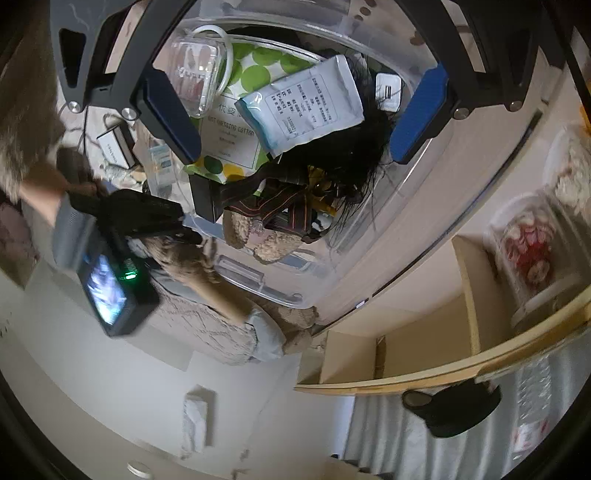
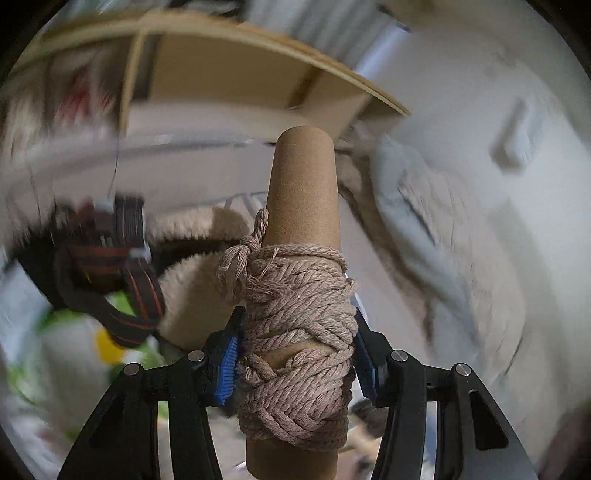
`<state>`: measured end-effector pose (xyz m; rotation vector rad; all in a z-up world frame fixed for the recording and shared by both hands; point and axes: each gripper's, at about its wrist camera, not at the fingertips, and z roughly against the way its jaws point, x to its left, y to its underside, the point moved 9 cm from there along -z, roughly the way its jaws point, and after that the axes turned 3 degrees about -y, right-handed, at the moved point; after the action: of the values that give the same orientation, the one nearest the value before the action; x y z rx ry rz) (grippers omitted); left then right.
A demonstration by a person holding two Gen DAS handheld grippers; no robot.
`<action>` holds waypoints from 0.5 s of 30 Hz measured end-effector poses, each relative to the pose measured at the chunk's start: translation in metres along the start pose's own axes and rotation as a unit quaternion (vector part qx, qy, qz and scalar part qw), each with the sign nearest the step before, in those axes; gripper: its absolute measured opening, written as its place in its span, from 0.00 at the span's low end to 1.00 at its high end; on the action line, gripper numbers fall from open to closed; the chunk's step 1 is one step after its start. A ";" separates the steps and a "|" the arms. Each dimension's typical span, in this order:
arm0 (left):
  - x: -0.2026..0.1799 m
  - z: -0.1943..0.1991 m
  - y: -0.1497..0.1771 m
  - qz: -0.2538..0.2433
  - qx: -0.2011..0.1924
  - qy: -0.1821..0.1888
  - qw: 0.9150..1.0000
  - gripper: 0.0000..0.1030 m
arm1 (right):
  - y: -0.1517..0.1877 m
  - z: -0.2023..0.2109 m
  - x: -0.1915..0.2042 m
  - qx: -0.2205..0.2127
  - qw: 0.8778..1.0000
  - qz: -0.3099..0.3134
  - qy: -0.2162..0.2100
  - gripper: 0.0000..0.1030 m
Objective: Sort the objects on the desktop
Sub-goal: 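Lower the rope-wrapped tube into the bin and open the right gripper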
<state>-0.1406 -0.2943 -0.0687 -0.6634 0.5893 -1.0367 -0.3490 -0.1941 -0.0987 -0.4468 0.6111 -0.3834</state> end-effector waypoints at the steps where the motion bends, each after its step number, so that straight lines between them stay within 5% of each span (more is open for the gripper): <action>1: 0.000 -0.001 -0.001 -0.005 -0.001 -0.002 1.000 1.00 | -0.001 -0.005 0.004 0.004 0.999 0.035 0.006 0.52; 9: -0.001 -0.020 0.000 -0.008 0.019 0.012 1.000 1.00 | -0.005 -0.050 0.006 0.039 0.985 0.157 0.060 0.52; 11: 0.000 -0.024 0.001 0.001 0.029 0.019 0.999 1.00 | -0.002 -0.057 -0.002 0.048 0.986 0.145 0.069 0.64; 12: 0.001 -0.026 0.001 0.004 0.031 0.021 0.999 1.00 | -0.002 -0.056 -0.006 0.047 0.987 0.137 0.072 0.80; 15: 0.002 -0.028 0.000 0.005 0.032 0.017 0.999 1.00 | -0.006 -0.043 -0.018 0.014 0.995 0.088 0.052 0.84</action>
<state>-0.1599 -0.3023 -0.0879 -0.5878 0.5870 -1.0560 -0.3907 -0.2032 -0.1191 -0.3454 0.7389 -0.2486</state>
